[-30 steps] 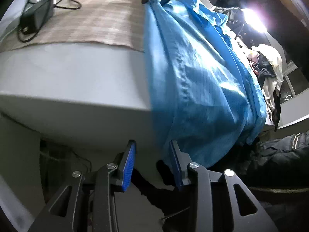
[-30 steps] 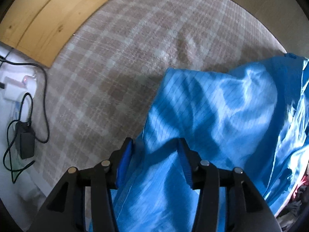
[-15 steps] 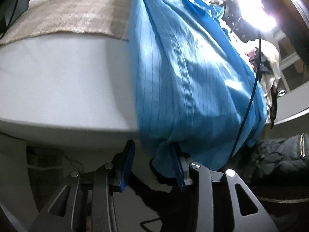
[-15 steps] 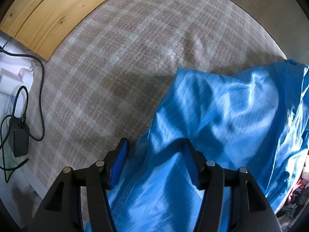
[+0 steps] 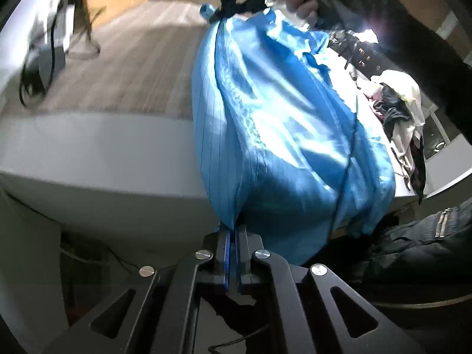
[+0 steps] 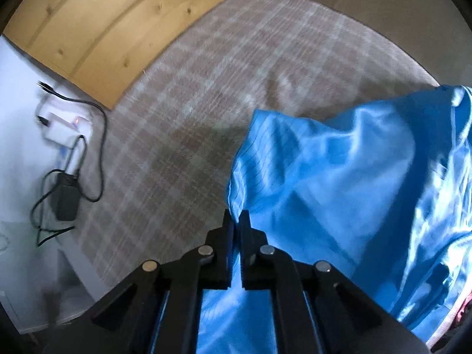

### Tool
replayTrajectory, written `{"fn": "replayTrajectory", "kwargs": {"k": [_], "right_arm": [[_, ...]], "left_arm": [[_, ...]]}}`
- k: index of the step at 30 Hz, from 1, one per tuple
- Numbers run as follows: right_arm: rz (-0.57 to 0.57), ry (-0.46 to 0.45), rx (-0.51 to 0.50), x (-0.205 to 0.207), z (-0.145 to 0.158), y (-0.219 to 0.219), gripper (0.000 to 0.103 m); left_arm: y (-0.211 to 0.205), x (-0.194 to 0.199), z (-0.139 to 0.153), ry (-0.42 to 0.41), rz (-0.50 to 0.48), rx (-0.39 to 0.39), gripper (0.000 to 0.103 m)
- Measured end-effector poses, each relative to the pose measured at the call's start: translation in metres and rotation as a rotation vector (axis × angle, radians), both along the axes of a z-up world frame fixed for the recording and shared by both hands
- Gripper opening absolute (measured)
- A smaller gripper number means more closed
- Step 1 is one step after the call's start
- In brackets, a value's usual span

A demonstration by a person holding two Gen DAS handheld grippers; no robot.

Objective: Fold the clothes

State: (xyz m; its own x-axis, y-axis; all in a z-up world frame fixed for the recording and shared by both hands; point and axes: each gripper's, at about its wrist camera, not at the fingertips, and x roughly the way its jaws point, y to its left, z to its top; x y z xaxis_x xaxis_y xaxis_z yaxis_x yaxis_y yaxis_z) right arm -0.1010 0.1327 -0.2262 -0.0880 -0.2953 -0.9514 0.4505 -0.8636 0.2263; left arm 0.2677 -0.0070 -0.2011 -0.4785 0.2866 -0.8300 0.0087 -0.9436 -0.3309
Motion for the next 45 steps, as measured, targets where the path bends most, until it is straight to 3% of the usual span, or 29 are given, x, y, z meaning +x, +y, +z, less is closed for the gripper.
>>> {"fn": "replayTrajectory", "kwargs": {"k": [7,12,15,20,22,24,27,30,34,39,42,45], "right_arm": [[-0.07,0.021,-0.121,-0.028,0.035,0.062,0.003],[-0.154,-0.001,-0.18,-0.024,0.012,0.119,0.003],[-0.197,-0.028,-0.195,-0.021,-0.014,0.145,0.003],[-0.185,0.006,-0.08,-0.02,-0.05,0.156,0.003],[-0.159,0.03,-0.046,-0.023,-0.047,0.152,0.011],[-0.132,0.053,0.026,-0.024,-0.039,0.147,0.029],[-0.106,0.133,0.045,-0.015,-0.012,0.15,0.029],[-0.059,0.226,0.022,0.011,0.025,0.153,0.029],[0.106,0.173,-0.087,0.069,0.049,0.132,0.03],[0.308,0.156,-0.02,0.121,0.024,0.073,0.03],[0.313,0.111,0.053,0.117,-0.009,0.058,0.03],[0.286,0.047,0.076,0.109,-0.033,0.06,0.03]], "left_arm": [[0.064,0.006,0.047,0.037,-0.064,-0.144,0.001],[0.132,0.006,0.058,0.022,-0.141,-0.259,0.001],[0.167,0.002,0.041,-0.02,-0.171,-0.244,0.002],[0.205,0.01,-0.006,-0.136,-0.187,-0.135,0.003],[0.205,0.026,-0.009,-0.164,-0.166,-0.108,0.005],[0.192,0.047,-0.002,-0.167,-0.119,-0.106,0.006],[0.157,0.07,0.011,-0.153,-0.009,-0.149,0.006],[0.124,0.076,0.019,-0.093,0.055,-0.241,0.004],[0.108,0.052,0.003,-0.075,0.005,-0.287,0.013],[0.124,0.019,-0.002,0.005,-0.114,-0.307,0.014],[0.129,0.011,-0.008,0.024,-0.175,-0.32,0.025],[0.133,0.004,-0.015,0.039,-0.227,-0.332,0.03]]}}
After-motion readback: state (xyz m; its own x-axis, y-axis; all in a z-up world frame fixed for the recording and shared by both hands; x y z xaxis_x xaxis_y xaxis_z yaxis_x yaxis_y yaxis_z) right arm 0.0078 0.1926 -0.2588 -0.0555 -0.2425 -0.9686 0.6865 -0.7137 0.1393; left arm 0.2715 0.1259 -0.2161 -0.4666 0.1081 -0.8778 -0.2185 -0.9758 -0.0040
